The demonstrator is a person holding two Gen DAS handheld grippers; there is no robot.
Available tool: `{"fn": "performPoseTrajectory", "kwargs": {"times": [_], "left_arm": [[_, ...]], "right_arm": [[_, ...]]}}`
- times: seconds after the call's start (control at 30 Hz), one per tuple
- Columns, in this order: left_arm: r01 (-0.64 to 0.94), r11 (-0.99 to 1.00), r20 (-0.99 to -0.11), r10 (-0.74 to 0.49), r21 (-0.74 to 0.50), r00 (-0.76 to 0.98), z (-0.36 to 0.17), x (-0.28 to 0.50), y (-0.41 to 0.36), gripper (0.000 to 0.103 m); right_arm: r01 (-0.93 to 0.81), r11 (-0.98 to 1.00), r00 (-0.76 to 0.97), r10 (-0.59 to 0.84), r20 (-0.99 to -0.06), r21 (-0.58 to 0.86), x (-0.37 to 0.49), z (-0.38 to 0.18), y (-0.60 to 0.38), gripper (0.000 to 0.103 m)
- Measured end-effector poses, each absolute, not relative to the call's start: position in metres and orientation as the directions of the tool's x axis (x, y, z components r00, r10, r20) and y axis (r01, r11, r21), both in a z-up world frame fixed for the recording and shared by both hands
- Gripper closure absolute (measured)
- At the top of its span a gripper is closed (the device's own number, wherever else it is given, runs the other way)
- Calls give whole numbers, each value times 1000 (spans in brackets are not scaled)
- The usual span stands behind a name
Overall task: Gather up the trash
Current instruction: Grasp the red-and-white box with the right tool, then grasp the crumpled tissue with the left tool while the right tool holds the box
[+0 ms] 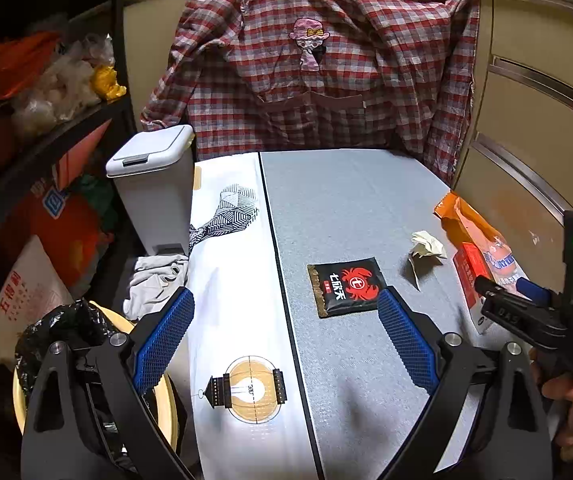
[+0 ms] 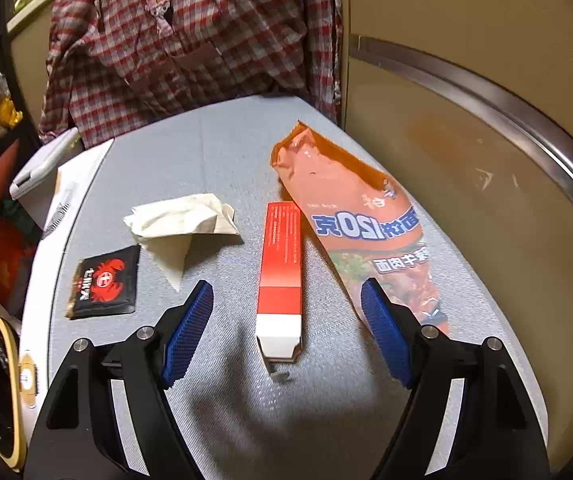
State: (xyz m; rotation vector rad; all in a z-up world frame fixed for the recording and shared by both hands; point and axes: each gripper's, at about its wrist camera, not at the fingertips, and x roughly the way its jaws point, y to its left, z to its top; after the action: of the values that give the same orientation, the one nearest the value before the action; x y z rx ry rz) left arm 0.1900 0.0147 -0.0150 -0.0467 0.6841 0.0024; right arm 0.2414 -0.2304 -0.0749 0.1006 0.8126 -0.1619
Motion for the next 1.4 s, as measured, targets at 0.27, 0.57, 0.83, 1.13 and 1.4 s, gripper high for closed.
{"fn": "performPoseTrajectory", "kwargs": {"times": [0.27,0.57,0.83,1.13,1.4], "left_arm": [[-22,999,-634,-6,-37,773,-19,191,20,13],[-39,997,-629,-7,-59,778,-19,191,29,13],[-14,999,-617,-9,-33,787,-17,187,21,13],[11,1000,-617,-19,-16,787,-18,188,4,13],[80,996,-620,-81,-29,781,-22,214,-37,13]], "right_arm": [[203,979,656,-133,-743,5,266,-89,-226,33],[136,991,692,-109,-713,-19,257,-78,-211,78],[61,998,783,-46,-620,2,225,-35,-200,78],[3,999,834,21,-551,42,198,11,-200,78],[37,998,875,-7,-485,52,186,40,-223,78]]}}
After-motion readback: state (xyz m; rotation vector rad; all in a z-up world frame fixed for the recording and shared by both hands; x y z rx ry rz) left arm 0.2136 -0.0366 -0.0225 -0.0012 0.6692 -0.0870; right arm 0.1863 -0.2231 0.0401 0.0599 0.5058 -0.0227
